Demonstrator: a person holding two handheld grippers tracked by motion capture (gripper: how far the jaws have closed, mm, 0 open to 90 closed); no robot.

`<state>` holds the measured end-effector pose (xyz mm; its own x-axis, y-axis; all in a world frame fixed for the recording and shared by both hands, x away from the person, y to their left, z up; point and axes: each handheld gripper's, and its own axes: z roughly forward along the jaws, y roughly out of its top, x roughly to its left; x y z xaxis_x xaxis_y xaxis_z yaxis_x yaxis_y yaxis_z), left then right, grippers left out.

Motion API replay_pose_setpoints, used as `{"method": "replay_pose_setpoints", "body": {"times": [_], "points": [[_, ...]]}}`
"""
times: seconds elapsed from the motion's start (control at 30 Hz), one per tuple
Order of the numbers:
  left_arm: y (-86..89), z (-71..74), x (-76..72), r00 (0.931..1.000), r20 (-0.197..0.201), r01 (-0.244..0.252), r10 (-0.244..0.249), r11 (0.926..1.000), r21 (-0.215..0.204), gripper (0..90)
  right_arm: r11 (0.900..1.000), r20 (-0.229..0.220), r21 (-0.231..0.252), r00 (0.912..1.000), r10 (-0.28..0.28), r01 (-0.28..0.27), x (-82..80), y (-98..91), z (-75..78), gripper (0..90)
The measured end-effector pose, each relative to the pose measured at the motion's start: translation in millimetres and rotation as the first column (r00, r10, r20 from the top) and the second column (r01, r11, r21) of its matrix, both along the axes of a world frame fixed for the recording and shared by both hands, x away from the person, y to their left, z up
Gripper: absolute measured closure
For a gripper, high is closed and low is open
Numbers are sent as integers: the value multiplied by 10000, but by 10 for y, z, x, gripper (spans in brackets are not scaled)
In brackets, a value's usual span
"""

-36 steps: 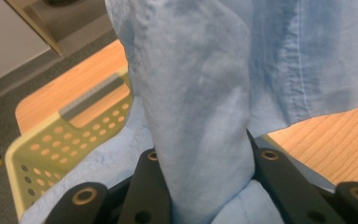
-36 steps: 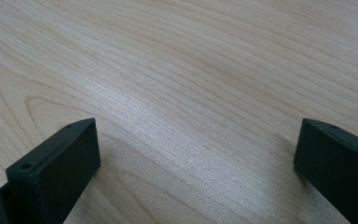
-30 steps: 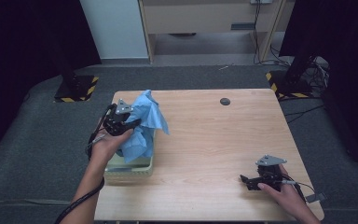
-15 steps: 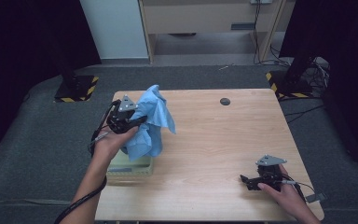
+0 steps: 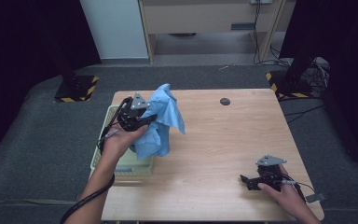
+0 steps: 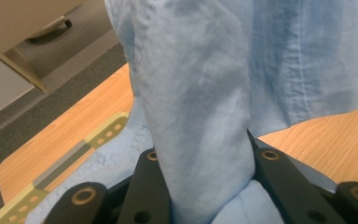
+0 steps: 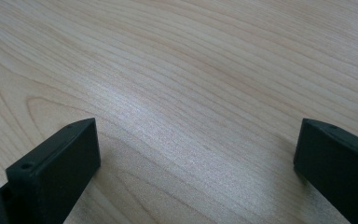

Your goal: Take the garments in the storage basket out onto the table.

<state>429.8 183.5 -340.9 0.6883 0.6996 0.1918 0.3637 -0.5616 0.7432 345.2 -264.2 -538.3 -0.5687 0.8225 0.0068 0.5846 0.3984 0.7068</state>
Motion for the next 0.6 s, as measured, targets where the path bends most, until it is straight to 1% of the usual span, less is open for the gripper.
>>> {"method": "replay_pose_setpoints", "body": {"times": [0.13,0.27,0.33,0.43,0.6], "points": [[-100,5,3,9999,8,152,-152,9999,-7,759,10000,-1,1,10000,2,-2,-1,0,0,5],[-219,23,13,9994,18,355,-355,9993,118,759,10000,8,-1,10000,8,-8,-1,0,0,5],[-281,21,20,9990,9,441,-441,9990,106,759,10000,7,0,10000,10,-10,-1,1,0,5],[-373,-1,32,9983,-43,575,-575,9983,89,759,10000,6,-1,10000,20,-20,-1,1,0,5],[-495,-47,45,9967,-127,806,-803,9965,211,759,10000,7,-1,10000,33,-33,-2,1,0,5]]}}
